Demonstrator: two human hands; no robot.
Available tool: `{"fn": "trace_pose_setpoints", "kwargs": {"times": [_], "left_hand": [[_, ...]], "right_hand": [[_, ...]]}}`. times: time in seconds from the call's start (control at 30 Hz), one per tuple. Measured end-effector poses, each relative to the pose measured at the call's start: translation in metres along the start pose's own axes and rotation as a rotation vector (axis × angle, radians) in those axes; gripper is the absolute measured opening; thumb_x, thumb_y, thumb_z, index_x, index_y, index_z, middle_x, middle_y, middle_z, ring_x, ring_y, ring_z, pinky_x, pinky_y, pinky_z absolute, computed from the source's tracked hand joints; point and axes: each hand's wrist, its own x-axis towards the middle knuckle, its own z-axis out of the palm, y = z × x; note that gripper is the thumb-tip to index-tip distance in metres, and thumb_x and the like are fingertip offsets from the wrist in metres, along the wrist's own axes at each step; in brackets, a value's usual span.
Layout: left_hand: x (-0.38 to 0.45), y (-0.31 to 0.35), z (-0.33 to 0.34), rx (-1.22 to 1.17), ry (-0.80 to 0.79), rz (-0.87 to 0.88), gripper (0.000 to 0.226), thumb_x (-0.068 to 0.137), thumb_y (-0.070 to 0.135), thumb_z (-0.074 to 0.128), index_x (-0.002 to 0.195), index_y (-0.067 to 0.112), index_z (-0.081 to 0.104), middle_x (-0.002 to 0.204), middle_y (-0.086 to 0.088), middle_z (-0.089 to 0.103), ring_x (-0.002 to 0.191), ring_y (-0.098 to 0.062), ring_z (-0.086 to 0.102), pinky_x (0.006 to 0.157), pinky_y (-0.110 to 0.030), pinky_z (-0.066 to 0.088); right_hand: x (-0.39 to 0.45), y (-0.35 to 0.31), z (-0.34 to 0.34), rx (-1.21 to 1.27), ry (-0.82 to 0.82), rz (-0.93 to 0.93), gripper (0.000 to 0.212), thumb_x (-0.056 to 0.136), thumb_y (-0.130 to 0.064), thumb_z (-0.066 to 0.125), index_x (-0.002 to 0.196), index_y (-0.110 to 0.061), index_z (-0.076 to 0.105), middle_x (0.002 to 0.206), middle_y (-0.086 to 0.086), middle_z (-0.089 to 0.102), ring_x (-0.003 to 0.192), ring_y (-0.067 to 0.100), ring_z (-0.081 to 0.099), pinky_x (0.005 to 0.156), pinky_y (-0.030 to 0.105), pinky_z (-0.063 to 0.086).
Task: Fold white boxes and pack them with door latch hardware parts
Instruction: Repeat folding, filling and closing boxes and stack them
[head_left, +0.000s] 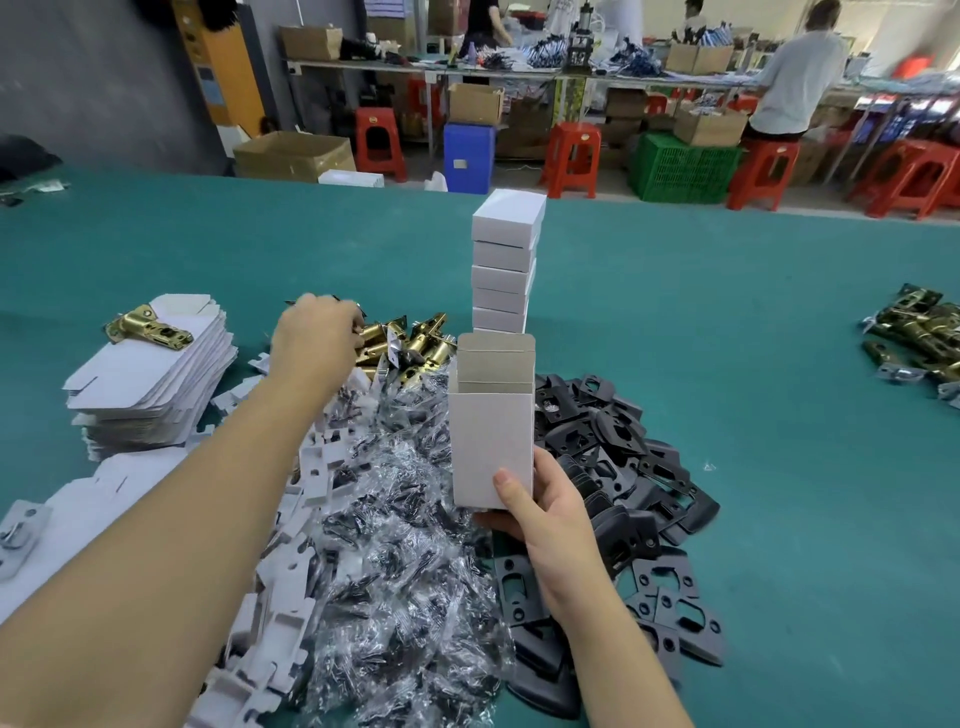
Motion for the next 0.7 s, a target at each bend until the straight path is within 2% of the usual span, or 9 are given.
{"fn": "trace_pose_setpoints", "kwargs": {"times": [0.13,0.2,0.3,0.33,0.4,0.43,0.5,0.57,0.7], "left_hand": [[-0.008,0.007,-0.06,-0.168,0.178,0.042,0.021,0.095,0.032,0.069,0.107,0.016,0.073,0.102,-0.007,0.07,0.099,-0.033,0.063,0.078,-0.041,0.048],[-0.017,0.014,-0.089,-0.263,0.248,0.108,0.02,0.092,0.035,0.072,0.107,0.021,0.075,0.102,-0.003,0.072,0.093,-0.028,0.063,0.076,-0.038,0.047],[-0.032,0.027,-0.126,-0.614,0.293,0.156,0.016,0.087,0.034,0.078,0.102,0.027,0.077,0.089,0.012,0.071,0.066,-0.002,0.051,0.066,-0.028,0.043],[-0.038,0.033,-0.135,-0.752,0.286,0.172,0.015,0.085,0.032,0.08,0.099,0.028,0.078,0.086,0.015,0.071,0.06,-0.001,0.047,0.062,-0.026,0.041],[-0.049,0.047,-0.143,-0.969,0.235,0.185,0.013,0.084,0.028,0.082,0.097,0.027,0.078,0.082,0.014,0.072,0.06,-0.004,0.048,0.058,-0.026,0.042],[-0.055,0.055,-0.143,-1.04,0.198,0.174,0.013,0.084,0.025,0.083,0.096,0.026,0.079,0.08,0.012,0.072,0.064,-0.008,0.052,0.058,-0.032,0.047],[-0.066,0.069,-0.136,-1.136,0.133,0.136,0.013,0.083,0.019,0.083,0.095,0.022,0.079,0.082,0.005,0.075,0.071,-0.017,0.059,0.07,-0.044,0.055],[-0.074,0.079,-0.125,-1.195,0.1,0.088,0.012,0.082,0.015,0.083,0.093,0.02,0.079,0.085,-0.002,0.077,0.075,-0.025,0.064,0.081,-0.05,0.057],[-0.078,0.082,-0.11,-1.219,0.103,0.0,0.011,0.083,0.017,0.083,0.088,0.025,0.078,0.085,-0.001,0.078,0.078,-0.031,0.066,0.084,-0.054,0.056]], "right_hand": [[0.0,-0.001,0.001,0.006,-0.001,0.007,0.039,0.099,-0.014,0.066,0.136,-0.025,0.058,0.124,0.0,0.074,0.114,0.024,0.07,0.093,0.043,0.06],[-0.001,-0.002,0.002,0.025,-0.011,0.007,0.044,0.1,-0.014,0.065,0.141,-0.026,0.055,0.125,0.0,0.073,0.114,0.025,0.071,0.091,0.044,0.061],[-0.003,-0.005,0.003,0.053,-0.033,-0.001,0.047,0.099,-0.018,0.066,0.143,-0.029,0.054,0.127,0.001,0.072,0.112,0.026,0.071,0.082,0.039,0.062],[-0.003,-0.006,0.003,0.057,-0.042,-0.002,0.048,0.098,-0.02,0.067,0.143,-0.029,0.054,0.127,0.001,0.072,0.112,0.027,0.071,0.082,0.039,0.062],[-0.004,-0.008,0.003,0.063,-0.058,-0.004,0.052,0.093,-0.029,0.07,0.143,-0.029,0.055,0.127,0.0,0.072,0.112,0.027,0.071,0.082,0.038,0.062],[-0.005,-0.009,0.003,0.067,-0.064,-0.003,0.054,0.092,-0.032,0.072,0.143,-0.029,0.056,0.127,0.0,0.072,0.113,0.027,0.071,0.082,0.039,0.063],[-0.006,-0.01,0.004,0.086,-0.072,-0.004,0.051,0.092,-0.035,0.073,0.141,-0.03,0.058,0.127,0.001,0.072,0.114,0.027,0.071,0.083,0.039,0.062],[-0.007,-0.01,0.004,0.117,-0.086,-0.007,0.046,0.091,-0.035,0.071,0.136,-0.033,0.063,0.129,0.004,0.071,0.115,0.028,0.07,0.084,0.04,0.062],[-0.008,-0.013,0.003,0.182,-0.113,-0.011,0.048,0.086,-0.04,0.075,0.132,-0.034,0.066,0.132,0.009,0.068,0.117,0.03,0.069,0.085,0.042,0.061]]}}
